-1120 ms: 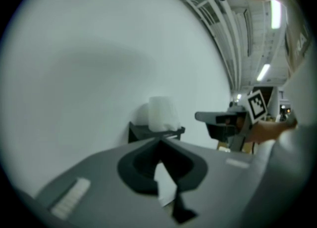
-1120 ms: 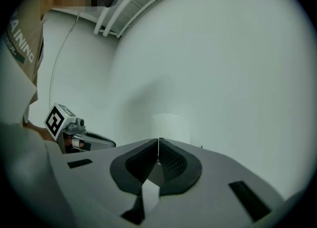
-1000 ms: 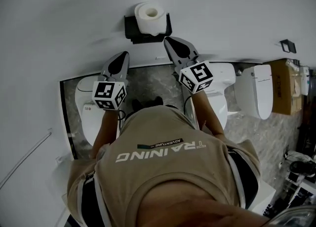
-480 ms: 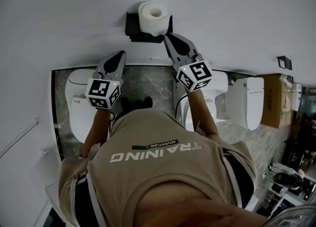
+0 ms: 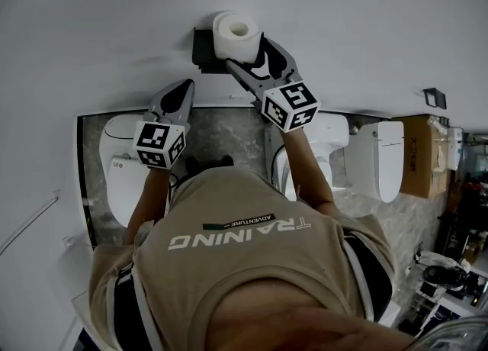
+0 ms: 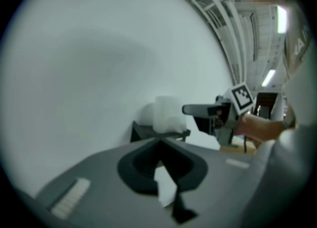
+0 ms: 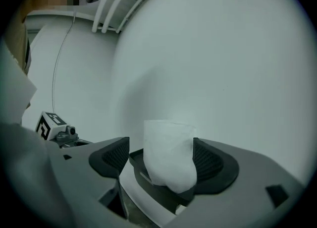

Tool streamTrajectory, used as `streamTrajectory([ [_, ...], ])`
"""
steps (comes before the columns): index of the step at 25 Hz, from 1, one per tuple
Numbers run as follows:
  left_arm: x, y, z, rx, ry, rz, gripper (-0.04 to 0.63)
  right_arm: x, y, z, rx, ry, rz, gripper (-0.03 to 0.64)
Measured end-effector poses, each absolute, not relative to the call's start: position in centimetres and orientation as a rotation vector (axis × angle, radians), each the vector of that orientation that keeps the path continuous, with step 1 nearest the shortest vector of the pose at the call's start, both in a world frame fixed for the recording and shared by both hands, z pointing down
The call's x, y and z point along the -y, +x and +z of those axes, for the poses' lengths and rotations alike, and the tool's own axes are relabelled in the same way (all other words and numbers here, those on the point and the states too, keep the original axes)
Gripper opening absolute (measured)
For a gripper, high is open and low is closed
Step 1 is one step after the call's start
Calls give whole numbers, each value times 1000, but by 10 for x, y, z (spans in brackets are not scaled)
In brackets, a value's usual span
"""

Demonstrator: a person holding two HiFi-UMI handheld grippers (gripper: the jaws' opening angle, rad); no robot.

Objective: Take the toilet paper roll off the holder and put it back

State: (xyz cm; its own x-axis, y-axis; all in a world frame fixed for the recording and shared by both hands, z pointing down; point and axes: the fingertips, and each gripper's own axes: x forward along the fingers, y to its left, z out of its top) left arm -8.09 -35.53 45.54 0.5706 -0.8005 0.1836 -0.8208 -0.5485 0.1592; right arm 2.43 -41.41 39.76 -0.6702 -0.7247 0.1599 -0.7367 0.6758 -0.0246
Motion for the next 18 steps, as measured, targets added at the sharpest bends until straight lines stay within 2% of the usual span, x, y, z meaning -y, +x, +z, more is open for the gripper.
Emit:
streamTrajectory([
  [18, 377, -92, 458, 1314, 2572, 84, 3, 466, 0, 412, 2578, 1176, 188, 350],
])
